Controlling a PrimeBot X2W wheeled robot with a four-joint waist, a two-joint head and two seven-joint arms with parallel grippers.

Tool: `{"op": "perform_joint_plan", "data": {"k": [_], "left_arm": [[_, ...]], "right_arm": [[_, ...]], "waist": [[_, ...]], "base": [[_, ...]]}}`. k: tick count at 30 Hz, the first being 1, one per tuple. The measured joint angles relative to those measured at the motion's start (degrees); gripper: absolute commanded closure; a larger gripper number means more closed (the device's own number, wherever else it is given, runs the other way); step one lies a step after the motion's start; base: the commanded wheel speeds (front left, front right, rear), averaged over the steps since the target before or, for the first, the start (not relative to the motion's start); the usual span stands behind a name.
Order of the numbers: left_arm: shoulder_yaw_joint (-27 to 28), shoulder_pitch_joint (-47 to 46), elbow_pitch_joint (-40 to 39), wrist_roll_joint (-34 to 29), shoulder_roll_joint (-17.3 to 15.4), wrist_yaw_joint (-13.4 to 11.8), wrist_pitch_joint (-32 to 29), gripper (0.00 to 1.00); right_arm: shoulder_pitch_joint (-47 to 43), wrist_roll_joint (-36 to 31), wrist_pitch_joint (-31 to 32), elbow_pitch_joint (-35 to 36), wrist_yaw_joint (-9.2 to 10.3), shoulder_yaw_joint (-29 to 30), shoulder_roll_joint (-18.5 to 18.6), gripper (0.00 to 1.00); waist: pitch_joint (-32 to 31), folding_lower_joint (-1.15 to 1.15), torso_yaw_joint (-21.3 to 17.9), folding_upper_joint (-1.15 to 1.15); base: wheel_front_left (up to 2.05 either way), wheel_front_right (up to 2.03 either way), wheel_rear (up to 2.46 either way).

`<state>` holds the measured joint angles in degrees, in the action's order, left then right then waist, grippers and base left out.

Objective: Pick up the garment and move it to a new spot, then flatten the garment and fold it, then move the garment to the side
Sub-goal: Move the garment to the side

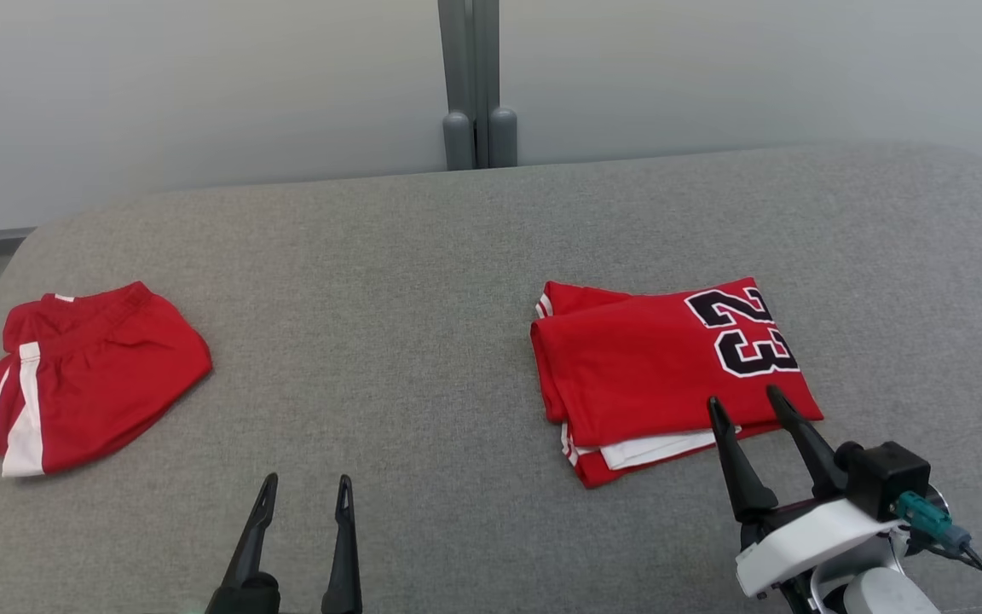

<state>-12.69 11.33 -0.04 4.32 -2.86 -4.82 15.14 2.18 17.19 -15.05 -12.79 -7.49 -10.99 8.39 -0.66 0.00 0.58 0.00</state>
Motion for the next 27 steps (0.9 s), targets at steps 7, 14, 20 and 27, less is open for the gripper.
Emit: {"op": "perform_joint_plan", "data": {"k": [7,14,20,27], "left_arm": [[-1.9,-2.9,0.0,0.0,0.0,0.4,0.0,0.00],[-4.5,-7.9,0.2,-0.3,0.0,0.8,0.0,0.00],[-7.4,-12.1,0.6,-0.3,0.0,1.0,0.0,0.00],[-9.7,-15.6,1.8,-0.3,0.0,1.4,0.0,0.00]], "right_arm": [[7.4,13.7,0.0,-3.4,0.01,-4.2,6.7,0.00],[15.6,37.8,3.4,-6.1,0.01,-10.5,21.3,0.00],[19.1,51.7,8.2,-5.9,0.01,-11.9,30.4,0.00],[20.9,59.7,14.5,-6.5,0.01,-15.2,35.6,0.00]], "waist": [[3.5,0.00,0.6,0.00],[9.2,0.00,1.8,0.00],[14.4,0.00,3.1,0.00],[19.4,0.00,5.1,0.00]], "base": [[0.00,0.00,0.00],[0.00,0.00,0.00],[0.00,0.00,0.00],[0.00,0.00,0.00]]}}
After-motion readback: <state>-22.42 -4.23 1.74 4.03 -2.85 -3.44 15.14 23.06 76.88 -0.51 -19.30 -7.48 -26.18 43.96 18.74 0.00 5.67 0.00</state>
